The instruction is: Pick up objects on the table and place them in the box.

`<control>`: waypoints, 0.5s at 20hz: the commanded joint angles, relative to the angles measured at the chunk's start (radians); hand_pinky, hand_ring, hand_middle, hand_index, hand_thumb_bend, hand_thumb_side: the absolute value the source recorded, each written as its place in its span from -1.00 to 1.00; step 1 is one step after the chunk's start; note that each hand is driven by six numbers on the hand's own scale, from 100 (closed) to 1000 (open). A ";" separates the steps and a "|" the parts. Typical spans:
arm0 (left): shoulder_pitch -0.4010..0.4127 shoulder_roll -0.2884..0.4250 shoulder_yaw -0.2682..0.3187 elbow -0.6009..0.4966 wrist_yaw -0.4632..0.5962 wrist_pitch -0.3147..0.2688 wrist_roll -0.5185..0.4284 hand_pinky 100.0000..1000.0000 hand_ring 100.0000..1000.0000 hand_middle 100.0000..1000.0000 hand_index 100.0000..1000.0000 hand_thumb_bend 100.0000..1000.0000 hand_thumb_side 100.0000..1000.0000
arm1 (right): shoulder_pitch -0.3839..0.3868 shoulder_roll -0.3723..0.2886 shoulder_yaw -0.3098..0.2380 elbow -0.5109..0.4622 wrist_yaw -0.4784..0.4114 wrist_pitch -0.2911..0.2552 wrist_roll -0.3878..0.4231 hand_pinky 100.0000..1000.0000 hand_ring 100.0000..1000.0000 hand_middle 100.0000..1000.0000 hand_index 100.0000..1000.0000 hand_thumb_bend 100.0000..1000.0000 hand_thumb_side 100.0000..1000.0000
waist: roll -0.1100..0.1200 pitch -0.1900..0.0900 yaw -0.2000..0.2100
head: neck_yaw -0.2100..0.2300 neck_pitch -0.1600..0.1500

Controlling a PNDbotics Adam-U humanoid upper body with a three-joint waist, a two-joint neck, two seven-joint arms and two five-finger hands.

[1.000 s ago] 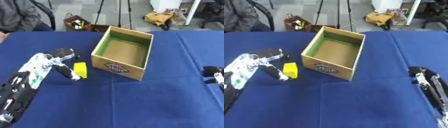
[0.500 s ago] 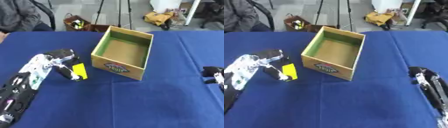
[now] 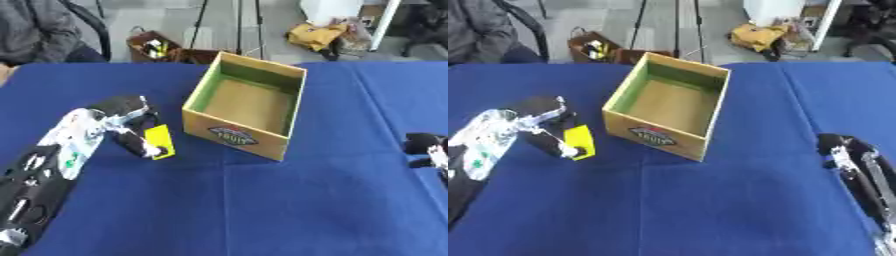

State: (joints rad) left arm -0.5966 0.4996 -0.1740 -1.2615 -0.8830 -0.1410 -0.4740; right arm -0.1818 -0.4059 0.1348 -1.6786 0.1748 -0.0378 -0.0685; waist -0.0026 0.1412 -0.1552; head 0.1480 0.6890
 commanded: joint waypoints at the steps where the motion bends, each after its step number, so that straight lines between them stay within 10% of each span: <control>1: -0.013 0.014 0.003 -0.010 0.005 0.000 0.010 -0.11 -0.29 -0.40 0.09 -0.16 -0.30 | -0.011 -0.011 -0.012 -0.011 -0.006 -0.004 0.001 0.14 0.38 0.25 0.52 -1.00 0.95 | -0.002 -0.012 0.000 | 0.002 -0.004; 10: -0.023 0.026 0.010 -0.031 -0.006 0.001 0.015 -0.29 -0.45 -0.58 -0.10 -0.25 -0.40 | -0.011 -0.011 -0.012 -0.010 -0.005 -0.003 0.001 0.14 0.38 0.25 0.52 -1.00 0.95 | -0.001 -0.014 -0.001 | 0.000 -0.004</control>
State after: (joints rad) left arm -0.5980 0.5005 -0.1740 -1.2707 -0.8845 -0.1404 -0.4645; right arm -0.1818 -0.4059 0.1348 -1.6785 0.1748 -0.0378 -0.0685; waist -0.0026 0.1411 -0.1554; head 0.1480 0.6890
